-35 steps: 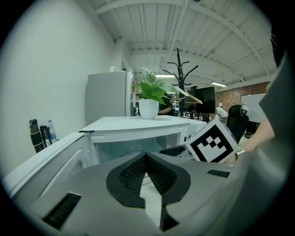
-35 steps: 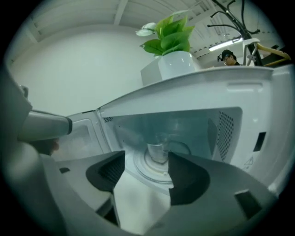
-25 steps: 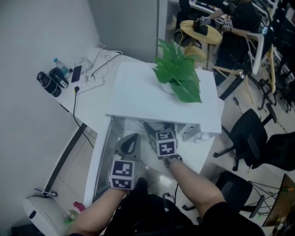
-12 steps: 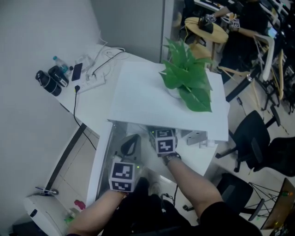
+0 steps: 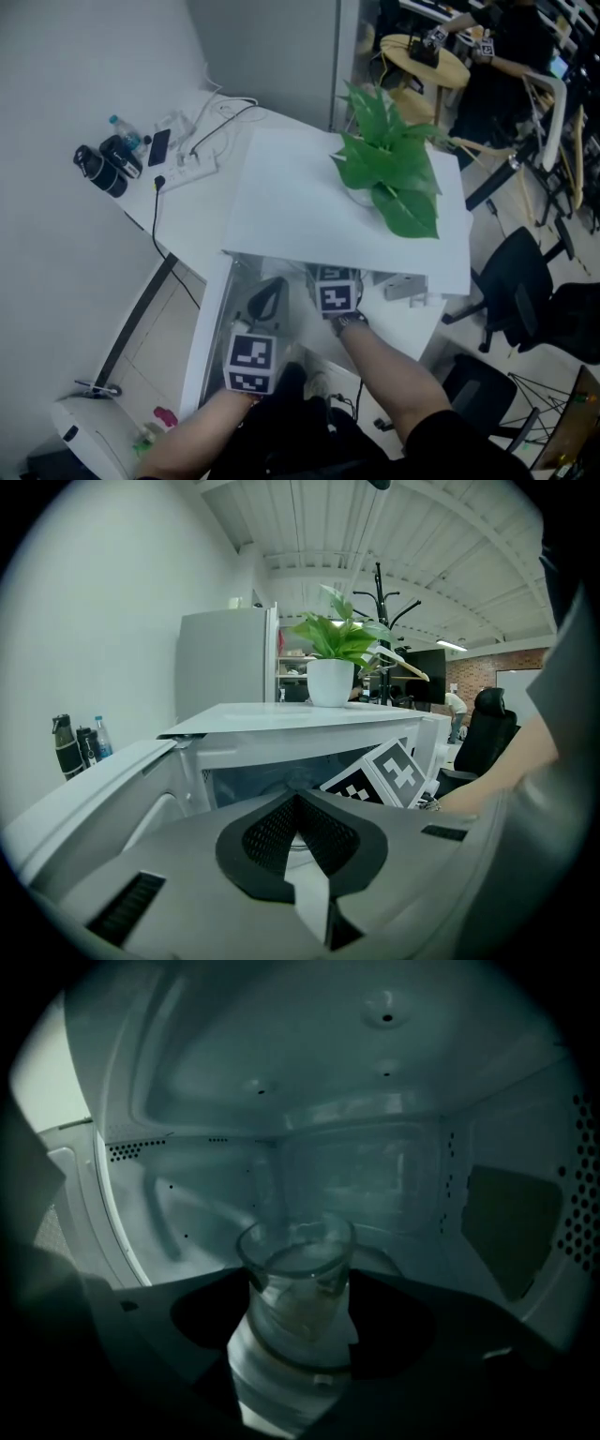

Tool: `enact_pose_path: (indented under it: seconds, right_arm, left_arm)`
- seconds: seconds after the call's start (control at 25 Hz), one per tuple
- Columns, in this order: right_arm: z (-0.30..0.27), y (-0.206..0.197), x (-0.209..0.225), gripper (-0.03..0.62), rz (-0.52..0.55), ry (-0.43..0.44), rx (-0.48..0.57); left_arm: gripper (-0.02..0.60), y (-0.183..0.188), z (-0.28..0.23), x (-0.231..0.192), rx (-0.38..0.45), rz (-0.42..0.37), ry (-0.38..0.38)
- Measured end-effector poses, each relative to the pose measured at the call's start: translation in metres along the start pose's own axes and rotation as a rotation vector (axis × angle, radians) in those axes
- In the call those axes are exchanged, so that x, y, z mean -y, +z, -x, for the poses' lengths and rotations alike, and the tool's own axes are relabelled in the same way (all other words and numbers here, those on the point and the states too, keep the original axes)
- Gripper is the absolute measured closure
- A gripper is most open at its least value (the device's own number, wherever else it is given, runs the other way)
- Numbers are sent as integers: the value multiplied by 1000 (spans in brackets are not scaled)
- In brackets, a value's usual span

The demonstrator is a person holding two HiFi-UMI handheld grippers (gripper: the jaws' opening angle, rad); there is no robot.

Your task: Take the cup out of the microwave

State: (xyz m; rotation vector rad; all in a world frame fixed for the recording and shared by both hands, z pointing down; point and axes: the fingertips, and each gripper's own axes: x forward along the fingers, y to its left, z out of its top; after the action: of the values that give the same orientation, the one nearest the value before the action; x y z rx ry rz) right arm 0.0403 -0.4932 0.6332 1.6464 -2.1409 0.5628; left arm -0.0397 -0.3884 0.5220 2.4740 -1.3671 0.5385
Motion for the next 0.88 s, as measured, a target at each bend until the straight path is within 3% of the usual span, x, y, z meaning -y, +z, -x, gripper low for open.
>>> enact_pose_path:
  seconds: [0.88]
  right_arm:
    - [47, -16, -2, 250, -33, 23, 10]
  left_arm:
    - [584, -1, 23, 26, 29, 0, -14]
